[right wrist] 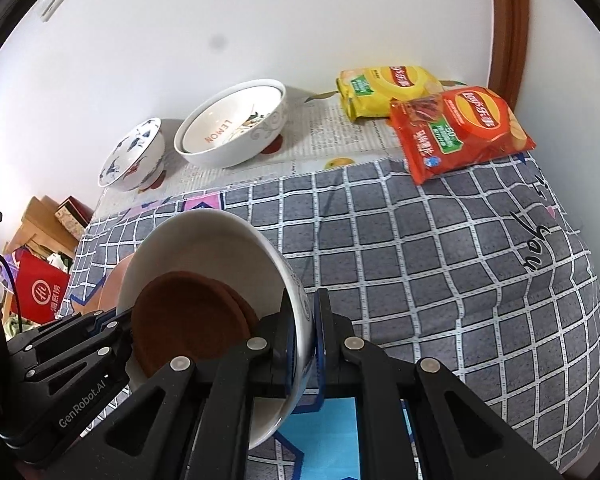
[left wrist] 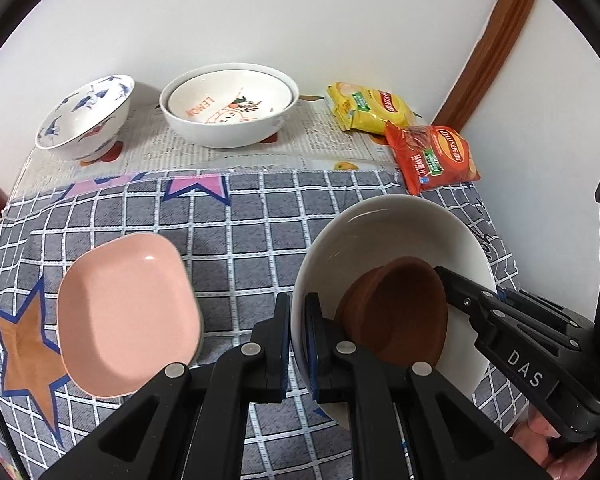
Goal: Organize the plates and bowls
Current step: 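Lower the white bowl with the left gripper onto the pink plate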
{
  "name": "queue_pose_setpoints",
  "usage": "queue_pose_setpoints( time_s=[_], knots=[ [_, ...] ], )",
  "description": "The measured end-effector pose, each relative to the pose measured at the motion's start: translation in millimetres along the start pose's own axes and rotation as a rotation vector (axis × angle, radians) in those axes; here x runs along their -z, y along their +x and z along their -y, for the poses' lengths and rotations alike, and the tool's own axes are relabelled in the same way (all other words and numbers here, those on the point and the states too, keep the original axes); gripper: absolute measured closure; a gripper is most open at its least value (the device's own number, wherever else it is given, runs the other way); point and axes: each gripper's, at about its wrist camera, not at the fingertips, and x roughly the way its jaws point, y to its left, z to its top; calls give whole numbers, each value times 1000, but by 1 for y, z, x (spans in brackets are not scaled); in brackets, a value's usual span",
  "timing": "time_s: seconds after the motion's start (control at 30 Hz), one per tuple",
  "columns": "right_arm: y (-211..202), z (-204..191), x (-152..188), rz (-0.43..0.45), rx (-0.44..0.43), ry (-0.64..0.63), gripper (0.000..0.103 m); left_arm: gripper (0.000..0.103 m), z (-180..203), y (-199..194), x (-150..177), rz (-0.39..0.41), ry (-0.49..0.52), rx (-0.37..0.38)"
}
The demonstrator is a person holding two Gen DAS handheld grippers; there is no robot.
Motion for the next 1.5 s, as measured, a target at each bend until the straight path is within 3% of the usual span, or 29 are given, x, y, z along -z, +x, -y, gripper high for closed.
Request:
queue_pose_setpoints(
  time_s=[0.83,1.5],
  knots=[
    [28,-77,-6,-31,-61,-60,94,96,-82,-14,5,20,-102,-44],
    [89,-165,-5,-115,-133,-158,94,96,-179,-4,17,-6,-233,-104]
  ],
)
